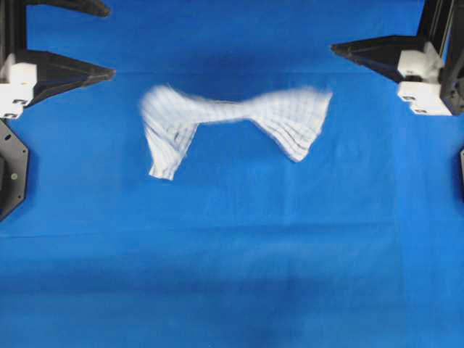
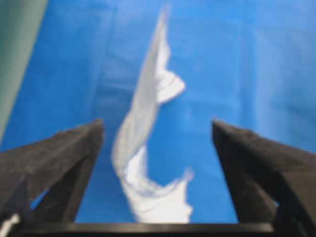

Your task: Lift the towel with both arms.

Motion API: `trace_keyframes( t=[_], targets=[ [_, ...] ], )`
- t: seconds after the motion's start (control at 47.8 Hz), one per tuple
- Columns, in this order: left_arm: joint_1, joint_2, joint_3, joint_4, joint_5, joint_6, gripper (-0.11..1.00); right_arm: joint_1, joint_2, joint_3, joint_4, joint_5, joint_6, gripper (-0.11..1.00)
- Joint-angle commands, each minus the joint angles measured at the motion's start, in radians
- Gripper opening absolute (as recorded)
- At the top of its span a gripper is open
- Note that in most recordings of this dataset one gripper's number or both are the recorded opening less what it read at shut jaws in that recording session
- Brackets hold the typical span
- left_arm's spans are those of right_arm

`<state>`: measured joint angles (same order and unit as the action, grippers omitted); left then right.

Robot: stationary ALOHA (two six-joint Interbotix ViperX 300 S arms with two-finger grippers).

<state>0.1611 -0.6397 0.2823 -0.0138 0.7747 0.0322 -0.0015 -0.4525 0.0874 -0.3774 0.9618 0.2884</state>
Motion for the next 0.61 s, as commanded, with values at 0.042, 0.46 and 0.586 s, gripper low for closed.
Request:
trace_keyframes(
  t=[0.042,0.46,0.586],
  targets=[
    [0.003,-0.032,0.017,-0.003,-0.017,-0.008,0.92,0.0,-0.008,-0.006,-0.005,-0.008,0.003,0.67],
    [-0.046,-0.008,0.345,-0.009,-0.225,-0.028,0.92,0.006,-0.002,0.29,0.002,-0.187,0.141,0.67],
    [-0.055,0.032,0.445,-0.011,-0.348,-0.055,0.92,0.006,0.011,0.391,0.002,-0.282,0.195,0.67]
  ],
)
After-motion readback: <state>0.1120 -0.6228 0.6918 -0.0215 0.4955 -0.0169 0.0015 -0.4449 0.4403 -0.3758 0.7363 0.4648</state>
